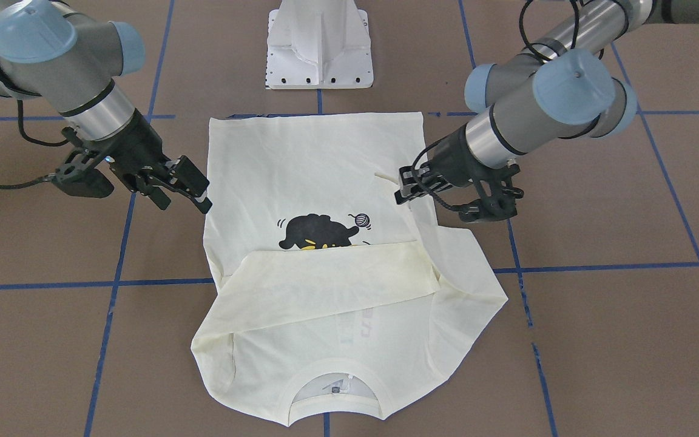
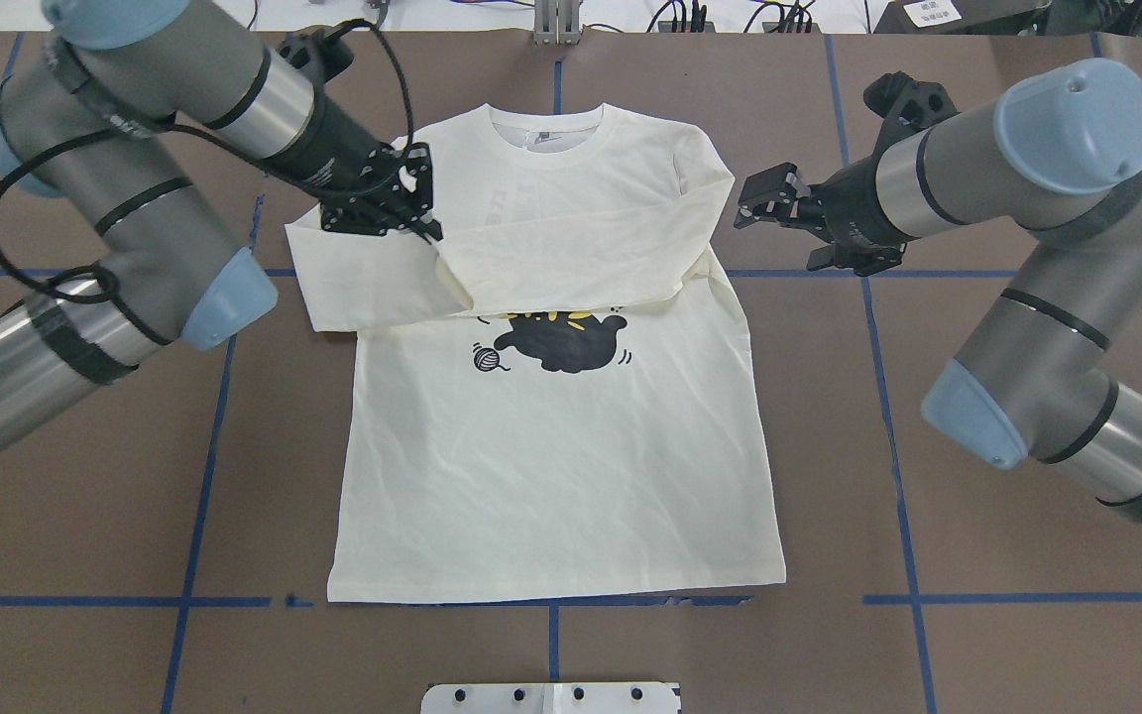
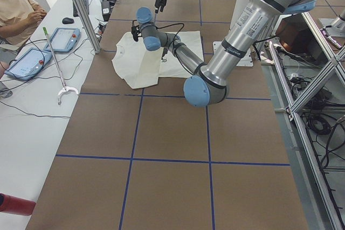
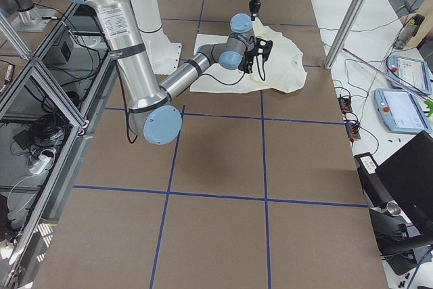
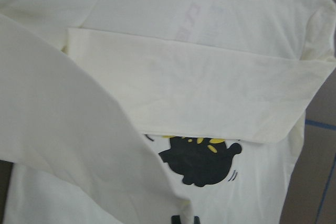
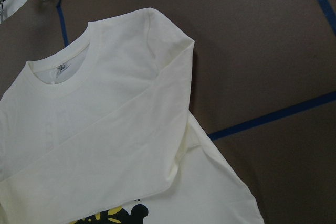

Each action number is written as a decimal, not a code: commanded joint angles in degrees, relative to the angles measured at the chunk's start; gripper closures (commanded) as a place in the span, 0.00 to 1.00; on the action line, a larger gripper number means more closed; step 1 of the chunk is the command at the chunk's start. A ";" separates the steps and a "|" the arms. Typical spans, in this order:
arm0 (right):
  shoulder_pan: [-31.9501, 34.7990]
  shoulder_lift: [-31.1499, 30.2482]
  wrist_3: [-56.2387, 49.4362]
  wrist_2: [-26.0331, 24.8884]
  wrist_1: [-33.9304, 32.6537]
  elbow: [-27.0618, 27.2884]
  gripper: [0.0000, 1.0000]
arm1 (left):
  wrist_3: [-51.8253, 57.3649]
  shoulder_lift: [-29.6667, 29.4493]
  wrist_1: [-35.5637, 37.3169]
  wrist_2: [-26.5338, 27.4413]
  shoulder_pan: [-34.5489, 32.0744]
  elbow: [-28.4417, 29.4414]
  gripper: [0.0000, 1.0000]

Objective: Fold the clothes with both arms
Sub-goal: 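Fold the other sleeve across the chest with the left gripper while the right gripper withdraws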

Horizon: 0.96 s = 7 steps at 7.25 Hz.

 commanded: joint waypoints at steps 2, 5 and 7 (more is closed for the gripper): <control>6.30 -5.45 -6.13 5.86 0.00 1.60 0.00 | -7.00 -18.31 -14.53 14.29 7.21 22.92 1.00; 6.49 -6.16 -7.10 5.25 -0.08 1.34 0.00 | -7.02 -20.15 -19.85 25.51 14.19 28.12 0.96; 6.40 -6.95 -7.10 5.43 0.00 1.60 0.00 | -7.02 -24.29 -21.90 27.62 14.98 33.51 0.36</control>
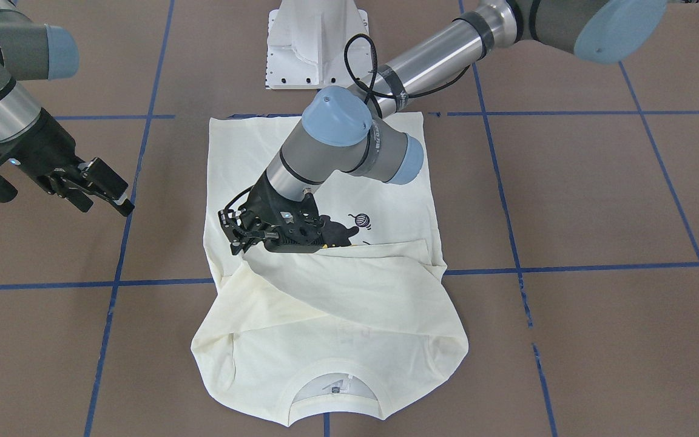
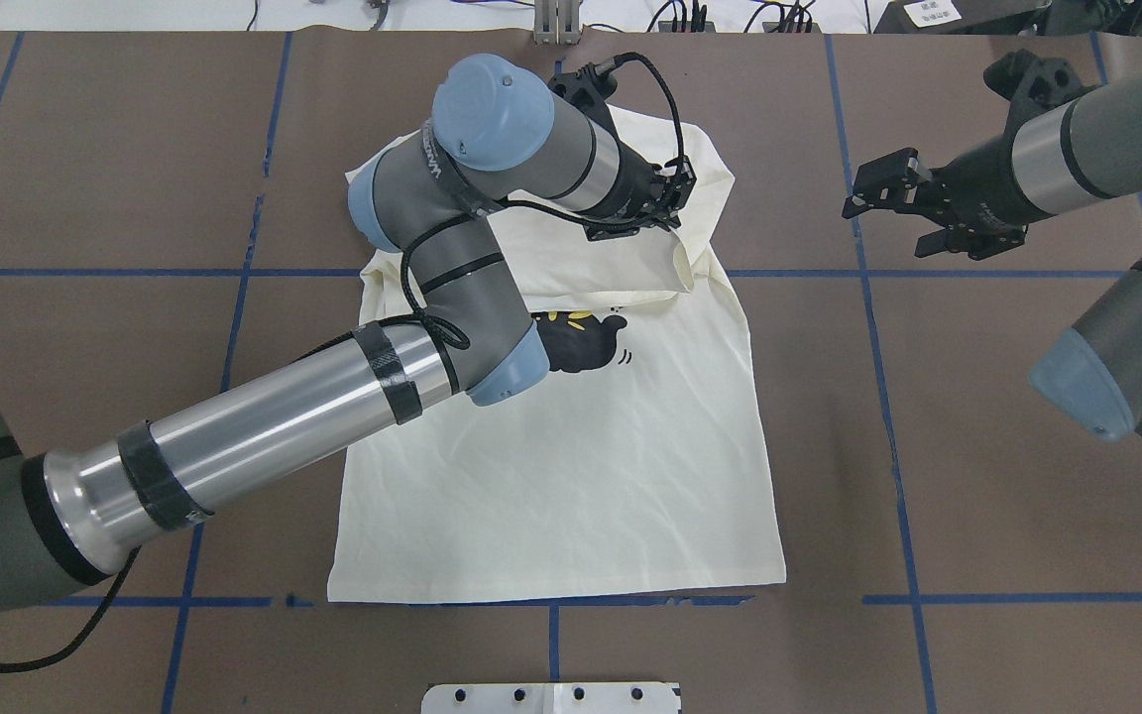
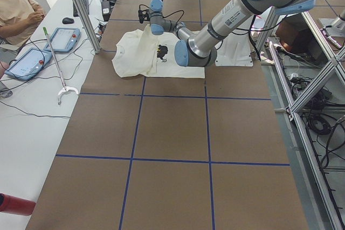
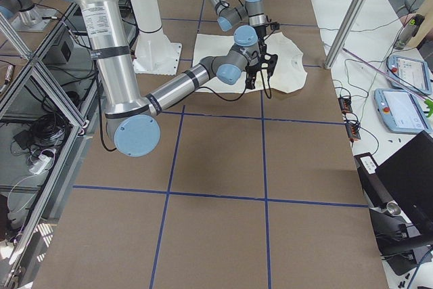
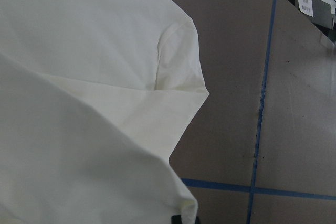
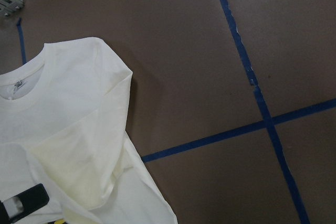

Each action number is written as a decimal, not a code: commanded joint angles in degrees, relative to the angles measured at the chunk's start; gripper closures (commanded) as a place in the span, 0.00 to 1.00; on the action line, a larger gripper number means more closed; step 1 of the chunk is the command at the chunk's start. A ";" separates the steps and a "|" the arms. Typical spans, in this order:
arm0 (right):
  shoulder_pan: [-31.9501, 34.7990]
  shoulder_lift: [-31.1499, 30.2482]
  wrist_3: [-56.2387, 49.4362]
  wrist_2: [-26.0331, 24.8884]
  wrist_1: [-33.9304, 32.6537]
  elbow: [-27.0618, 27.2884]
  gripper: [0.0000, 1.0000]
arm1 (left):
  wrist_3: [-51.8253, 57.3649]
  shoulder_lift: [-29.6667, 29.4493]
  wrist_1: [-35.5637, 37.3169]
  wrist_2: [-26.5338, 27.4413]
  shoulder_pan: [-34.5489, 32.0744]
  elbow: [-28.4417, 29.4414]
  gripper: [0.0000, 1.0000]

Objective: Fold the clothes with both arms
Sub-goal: 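Fold the other sleeve across the chest with the left gripper while the right gripper withdraws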

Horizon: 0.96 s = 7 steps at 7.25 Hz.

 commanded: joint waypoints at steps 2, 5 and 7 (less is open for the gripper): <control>-0.22 -0.92 0.16 0.02 0.02 0.56 0.00 | -1.55 3.04 0.04 0.07 0.68 -7.67 0.29; -11.77 -3.11 8.46 -8.27 -0.50 4.06 0.00 | -1.30 24.29 11.51 -8.11 0.50 -38.41 0.25; -30.45 -6.10 20.74 -27.20 -0.85 8.46 0.01 | -0.60 29.17 19.46 -7.49 0.41 -46.74 0.25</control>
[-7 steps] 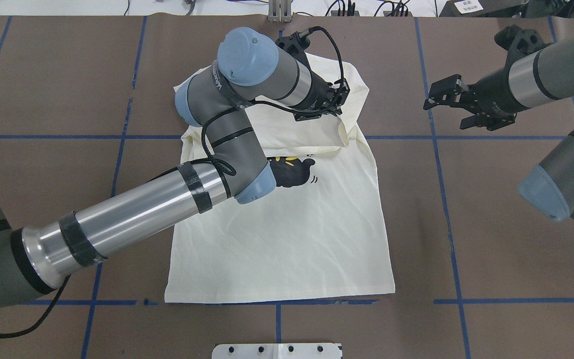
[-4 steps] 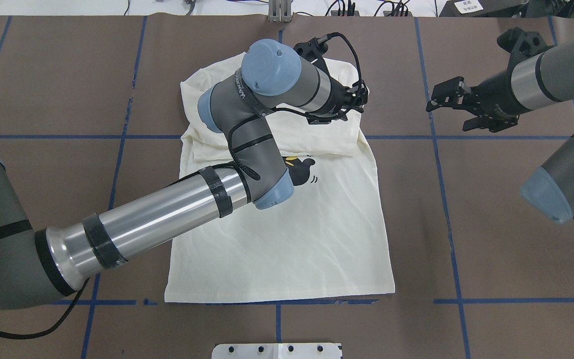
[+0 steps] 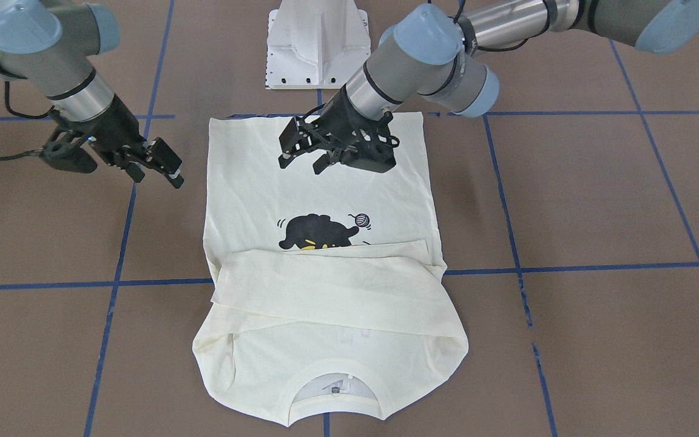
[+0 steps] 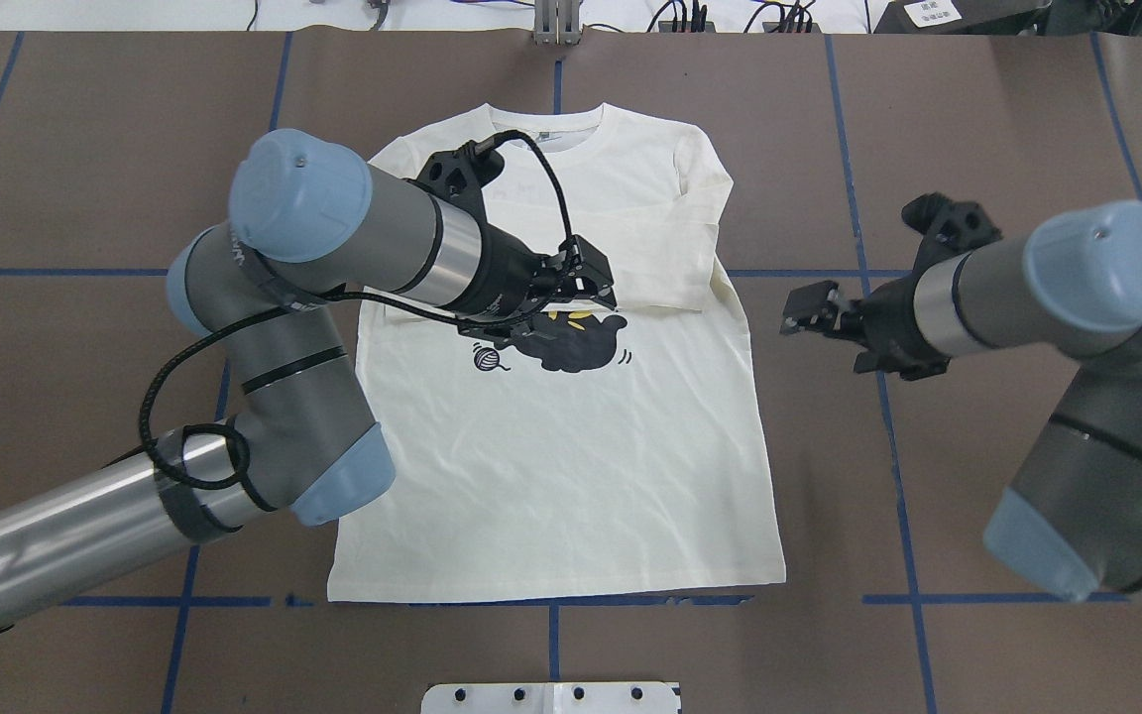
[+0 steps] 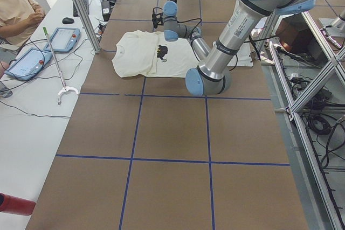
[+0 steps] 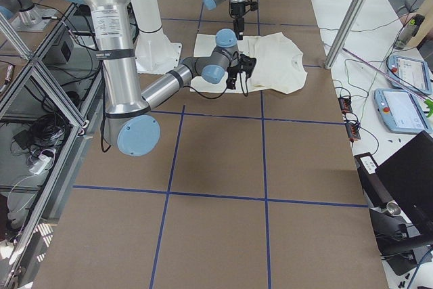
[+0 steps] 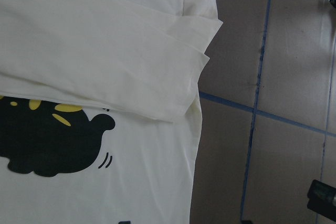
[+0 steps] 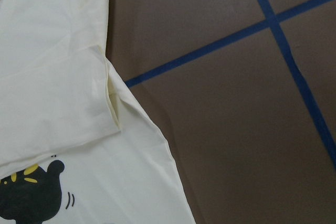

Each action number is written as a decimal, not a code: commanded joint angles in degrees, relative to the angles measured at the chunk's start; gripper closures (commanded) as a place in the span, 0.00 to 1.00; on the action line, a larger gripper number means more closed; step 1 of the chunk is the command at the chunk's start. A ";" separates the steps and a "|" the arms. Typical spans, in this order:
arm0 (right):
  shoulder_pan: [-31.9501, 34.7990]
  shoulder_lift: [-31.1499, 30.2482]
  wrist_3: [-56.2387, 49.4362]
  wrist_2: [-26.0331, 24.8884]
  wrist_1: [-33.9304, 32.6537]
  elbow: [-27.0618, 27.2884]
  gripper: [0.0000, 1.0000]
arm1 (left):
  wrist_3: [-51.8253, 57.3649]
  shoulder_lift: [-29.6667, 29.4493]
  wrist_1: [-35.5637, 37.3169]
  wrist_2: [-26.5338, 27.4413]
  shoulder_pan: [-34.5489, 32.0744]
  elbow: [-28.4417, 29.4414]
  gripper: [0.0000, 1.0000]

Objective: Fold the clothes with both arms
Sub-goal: 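Release the sleeve and move both grippers to the hem corners nearest the robot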

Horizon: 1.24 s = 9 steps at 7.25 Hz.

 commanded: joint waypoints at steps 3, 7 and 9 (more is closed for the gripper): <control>-26.87 -1.15 22.32 -26.04 -7.80 4.52 0.02 | 0.86 6.81 3.80 1.72 0.13 -6.80 0.25; -30.42 -1.50 27.63 -28.99 -17.64 5.92 0.12 | 0.69 7.26 3.71 1.80 1.01 -6.36 0.23; -31.65 -1.50 28.07 -28.99 -19.26 6.03 0.30 | 0.77 7.26 3.62 4.08 2.41 -6.09 0.23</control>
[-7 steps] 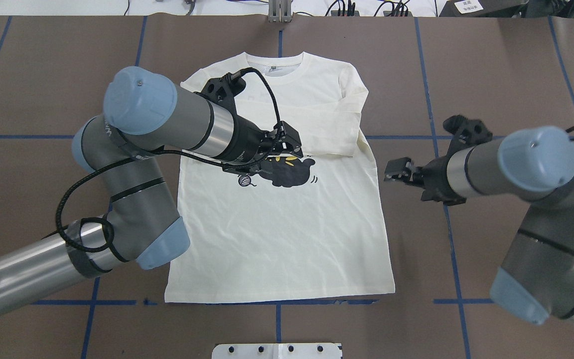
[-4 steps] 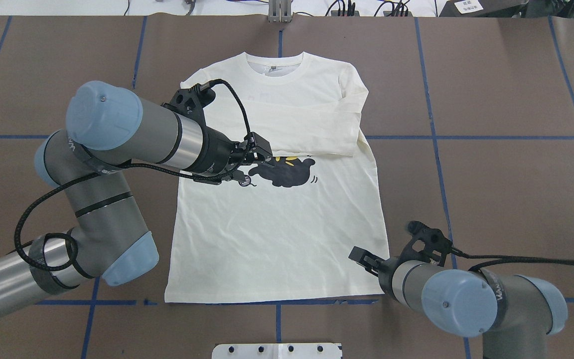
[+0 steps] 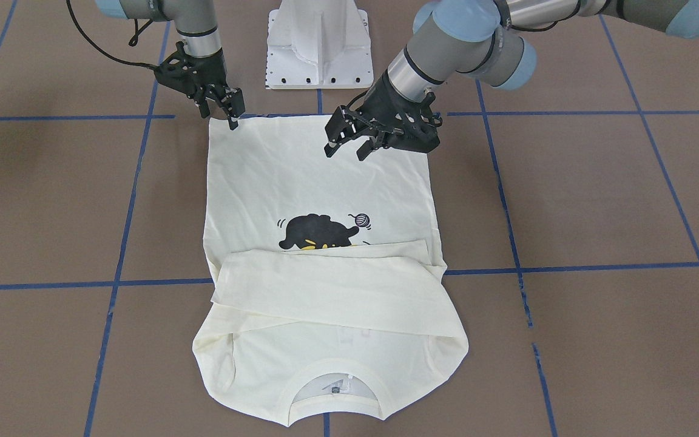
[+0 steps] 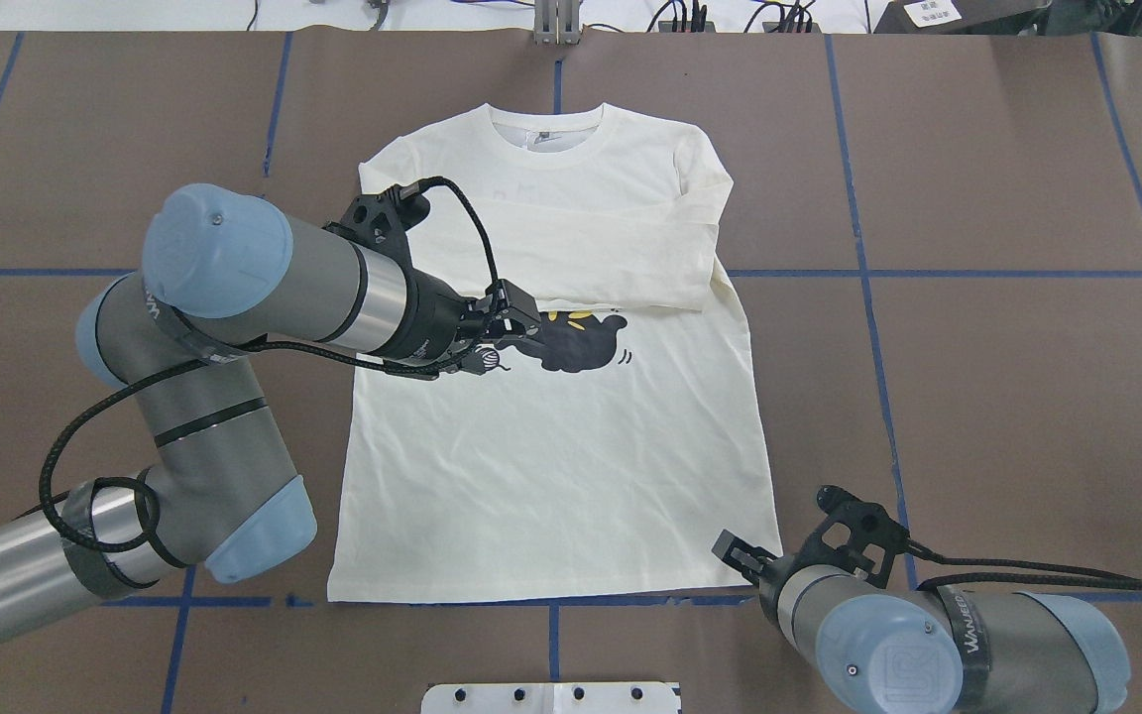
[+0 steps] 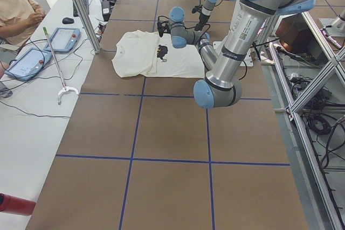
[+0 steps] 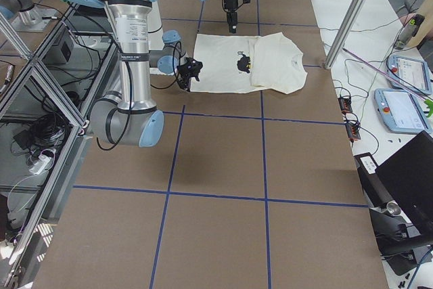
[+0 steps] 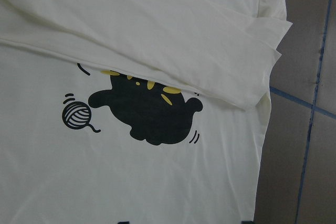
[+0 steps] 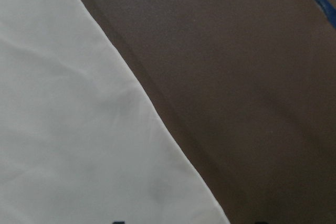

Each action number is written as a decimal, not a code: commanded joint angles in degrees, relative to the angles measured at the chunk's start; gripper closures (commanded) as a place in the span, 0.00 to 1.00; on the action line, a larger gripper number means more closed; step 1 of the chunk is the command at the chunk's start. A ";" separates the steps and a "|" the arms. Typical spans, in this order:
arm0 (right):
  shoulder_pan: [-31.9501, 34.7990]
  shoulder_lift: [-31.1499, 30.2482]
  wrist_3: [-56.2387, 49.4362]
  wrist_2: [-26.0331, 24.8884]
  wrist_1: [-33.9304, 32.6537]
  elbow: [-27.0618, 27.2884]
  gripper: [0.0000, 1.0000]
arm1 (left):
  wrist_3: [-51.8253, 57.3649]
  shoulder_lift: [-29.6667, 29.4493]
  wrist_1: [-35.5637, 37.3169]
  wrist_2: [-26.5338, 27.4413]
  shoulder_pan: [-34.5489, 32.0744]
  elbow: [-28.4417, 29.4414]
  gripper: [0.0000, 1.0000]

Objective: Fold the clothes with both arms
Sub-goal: 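Release the sleeve and move both grippers to the hem corners nearest the robot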

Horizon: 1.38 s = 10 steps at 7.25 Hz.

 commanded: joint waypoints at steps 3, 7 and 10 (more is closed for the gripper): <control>-0.48 -0.80 0.39 0.00 -1.09 0.40 1.00 | 0.02 0.00 -0.05 1.03 0.80 0.18 0.23; -0.74 -0.28 0.13 0.35 -8.43 4.95 1.00 | -1.29 2.00 0.39 1.21 1.50 -1.57 0.24; -1.80 -0.37 -0.05 1.14 -9.18 6.29 1.00 | -4.20 8.61 16.19 15.24 14.22 -14.00 0.24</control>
